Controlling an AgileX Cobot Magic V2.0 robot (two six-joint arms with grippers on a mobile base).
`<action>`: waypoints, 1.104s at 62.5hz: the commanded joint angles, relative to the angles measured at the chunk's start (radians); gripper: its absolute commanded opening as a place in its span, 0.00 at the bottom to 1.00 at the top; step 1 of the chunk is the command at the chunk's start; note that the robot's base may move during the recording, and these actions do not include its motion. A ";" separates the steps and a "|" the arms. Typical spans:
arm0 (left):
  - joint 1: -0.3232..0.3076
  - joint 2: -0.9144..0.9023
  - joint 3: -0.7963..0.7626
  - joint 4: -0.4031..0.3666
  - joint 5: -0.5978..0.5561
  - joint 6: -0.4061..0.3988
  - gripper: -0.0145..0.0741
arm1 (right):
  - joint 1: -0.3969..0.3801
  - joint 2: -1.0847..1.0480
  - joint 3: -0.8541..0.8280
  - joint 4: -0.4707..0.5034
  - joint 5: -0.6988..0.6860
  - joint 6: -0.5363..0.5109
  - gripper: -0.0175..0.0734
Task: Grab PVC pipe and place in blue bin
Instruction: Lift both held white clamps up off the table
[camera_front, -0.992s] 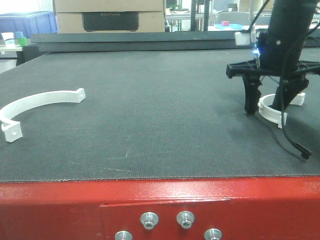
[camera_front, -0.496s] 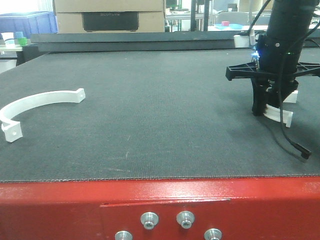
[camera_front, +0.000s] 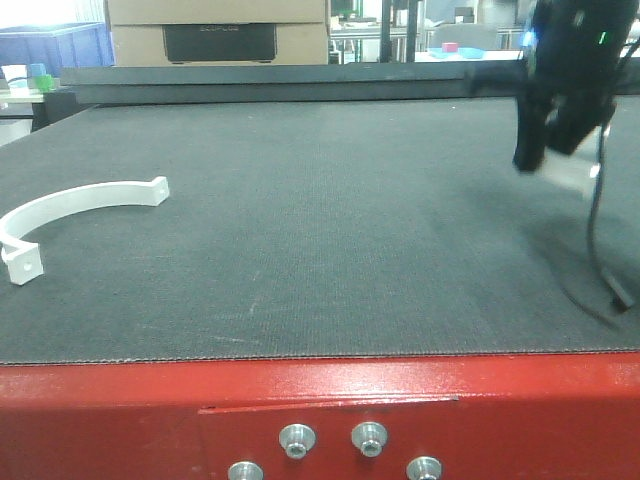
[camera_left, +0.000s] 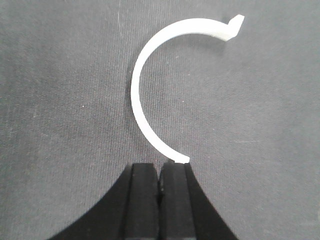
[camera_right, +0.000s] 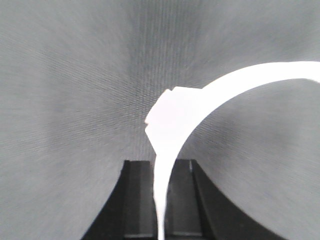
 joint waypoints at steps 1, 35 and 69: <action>-0.018 0.062 -0.042 0.033 0.010 -0.008 0.04 | -0.001 -0.059 -0.007 -0.013 -0.007 -0.008 0.01; -0.050 0.376 -0.272 0.126 -0.029 0.001 0.17 | -0.001 -0.164 -0.003 -0.013 -0.018 -0.035 0.01; -0.050 0.494 -0.268 0.177 -0.016 0.011 0.42 | -0.001 -0.166 0.035 -0.013 -0.045 -0.035 0.01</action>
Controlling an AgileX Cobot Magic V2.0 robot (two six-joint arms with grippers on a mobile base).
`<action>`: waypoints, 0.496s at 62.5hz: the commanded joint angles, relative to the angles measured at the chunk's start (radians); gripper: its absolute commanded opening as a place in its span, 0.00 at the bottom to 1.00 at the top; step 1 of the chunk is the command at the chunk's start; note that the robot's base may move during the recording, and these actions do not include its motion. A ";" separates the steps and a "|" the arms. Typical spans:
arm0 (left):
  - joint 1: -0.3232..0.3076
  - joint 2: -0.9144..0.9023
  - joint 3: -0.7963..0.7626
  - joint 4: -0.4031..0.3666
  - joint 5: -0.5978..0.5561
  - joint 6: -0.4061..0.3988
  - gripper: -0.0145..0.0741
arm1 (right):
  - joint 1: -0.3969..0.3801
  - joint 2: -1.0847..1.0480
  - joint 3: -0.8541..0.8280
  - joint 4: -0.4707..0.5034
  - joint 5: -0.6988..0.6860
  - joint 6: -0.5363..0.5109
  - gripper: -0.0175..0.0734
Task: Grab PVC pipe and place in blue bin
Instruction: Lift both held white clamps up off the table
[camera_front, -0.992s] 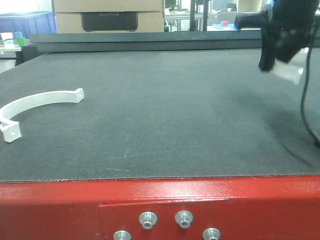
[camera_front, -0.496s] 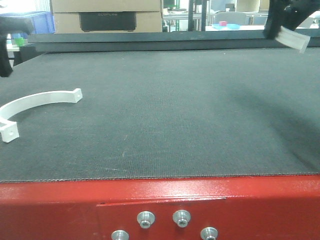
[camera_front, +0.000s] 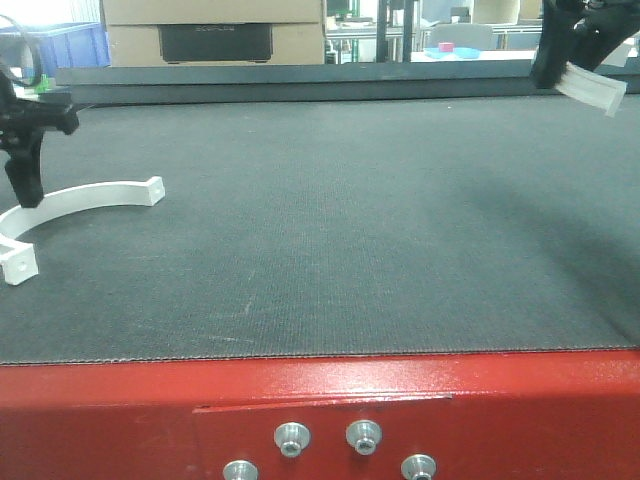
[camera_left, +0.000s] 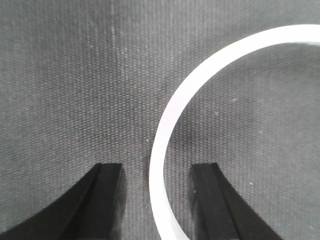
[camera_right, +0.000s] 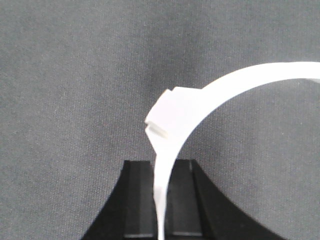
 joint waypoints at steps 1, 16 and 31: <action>0.003 0.010 -0.006 0.000 0.001 0.004 0.42 | -0.001 -0.014 0.000 -0.013 -0.017 -0.010 0.01; 0.003 0.047 -0.006 0.004 -0.007 0.004 0.42 | -0.001 -0.014 0.000 -0.013 -0.021 -0.010 0.01; 0.003 0.065 -0.006 0.000 -0.005 0.007 0.36 | -0.001 -0.014 0.000 -0.013 -0.021 -0.010 0.01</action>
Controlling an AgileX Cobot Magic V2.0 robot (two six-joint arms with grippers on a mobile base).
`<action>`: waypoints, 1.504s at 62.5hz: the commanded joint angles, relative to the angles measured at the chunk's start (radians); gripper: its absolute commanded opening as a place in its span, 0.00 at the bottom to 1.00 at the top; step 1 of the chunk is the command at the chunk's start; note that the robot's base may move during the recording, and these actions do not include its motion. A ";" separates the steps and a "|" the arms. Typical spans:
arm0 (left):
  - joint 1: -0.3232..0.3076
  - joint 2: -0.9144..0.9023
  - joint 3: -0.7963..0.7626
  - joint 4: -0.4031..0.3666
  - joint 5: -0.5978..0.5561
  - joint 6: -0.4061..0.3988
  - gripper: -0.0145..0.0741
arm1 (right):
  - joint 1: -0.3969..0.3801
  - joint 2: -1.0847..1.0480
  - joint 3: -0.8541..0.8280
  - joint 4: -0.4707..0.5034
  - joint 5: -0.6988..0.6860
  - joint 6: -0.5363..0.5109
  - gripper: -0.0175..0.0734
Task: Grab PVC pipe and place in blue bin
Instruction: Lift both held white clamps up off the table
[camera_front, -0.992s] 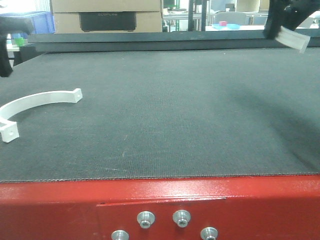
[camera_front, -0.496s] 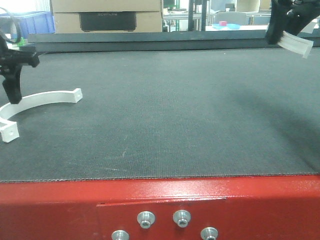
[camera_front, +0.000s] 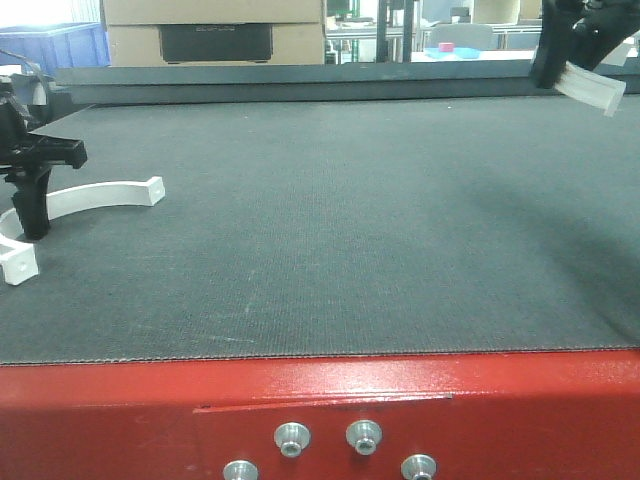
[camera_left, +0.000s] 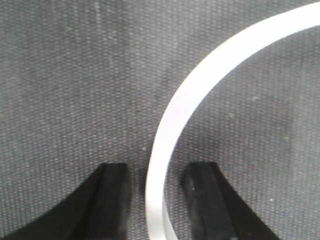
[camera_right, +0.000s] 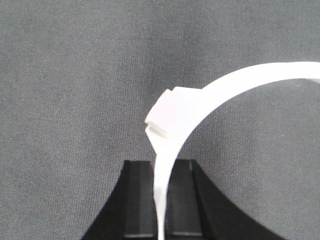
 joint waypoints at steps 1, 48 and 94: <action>0.003 0.004 -0.006 0.001 0.001 -0.001 0.36 | -0.001 -0.014 0.000 -0.013 -0.017 -0.010 0.01; -0.015 -0.096 -0.006 -0.025 0.051 -0.001 0.04 | -0.001 -0.099 -0.004 -0.013 -0.062 -0.010 0.01; -0.142 -0.679 0.364 -0.099 -0.473 -0.080 0.04 | -0.001 -0.443 0.469 -0.015 -0.501 -0.010 0.01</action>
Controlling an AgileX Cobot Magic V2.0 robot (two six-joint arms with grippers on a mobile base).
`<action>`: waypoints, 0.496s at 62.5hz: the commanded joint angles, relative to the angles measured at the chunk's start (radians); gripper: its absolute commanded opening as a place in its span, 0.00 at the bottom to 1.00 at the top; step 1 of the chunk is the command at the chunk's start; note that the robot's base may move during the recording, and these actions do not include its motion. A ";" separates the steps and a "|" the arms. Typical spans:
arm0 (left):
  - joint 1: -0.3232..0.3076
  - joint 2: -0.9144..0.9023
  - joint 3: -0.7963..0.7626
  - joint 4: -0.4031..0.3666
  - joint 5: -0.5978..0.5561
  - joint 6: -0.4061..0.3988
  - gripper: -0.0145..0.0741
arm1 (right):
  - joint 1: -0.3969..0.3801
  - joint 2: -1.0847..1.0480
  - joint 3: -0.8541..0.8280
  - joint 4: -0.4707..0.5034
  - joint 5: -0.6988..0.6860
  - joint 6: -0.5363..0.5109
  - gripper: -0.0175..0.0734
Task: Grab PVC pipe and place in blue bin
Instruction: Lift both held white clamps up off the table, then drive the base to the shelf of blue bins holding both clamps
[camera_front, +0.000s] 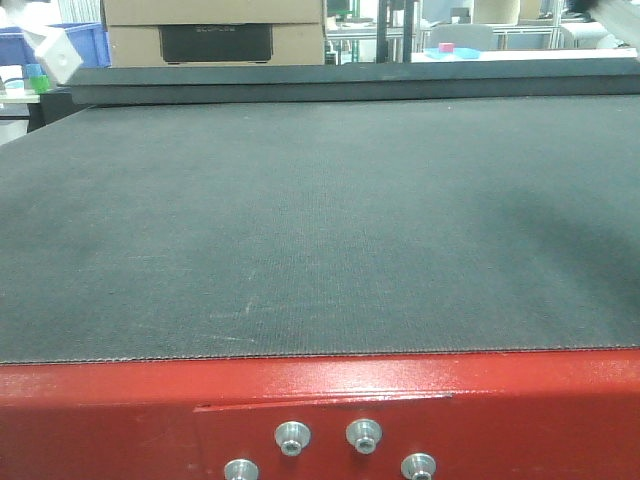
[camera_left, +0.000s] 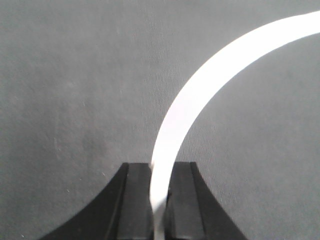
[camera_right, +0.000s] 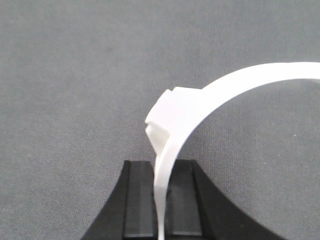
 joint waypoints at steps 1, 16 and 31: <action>-0.005 -0.076 0.086 -0.009 -0.124 -0.008 0.04 | -0.001 -0.089 0.114 -0.014 -0.143 -0.010 0.01; -0.005 -0.240 0.265 -0.009 -0.311 -0.008 0.04 | -0.001 -0.305 0.356 -0.014 -0.360 -0.010 0.01; -0.005 -0.404 0.425 -0.007 -0.453 -0.008 0.04 | -0.001 -0.565 0.548 -0.014 -0.512 -0.010 0.01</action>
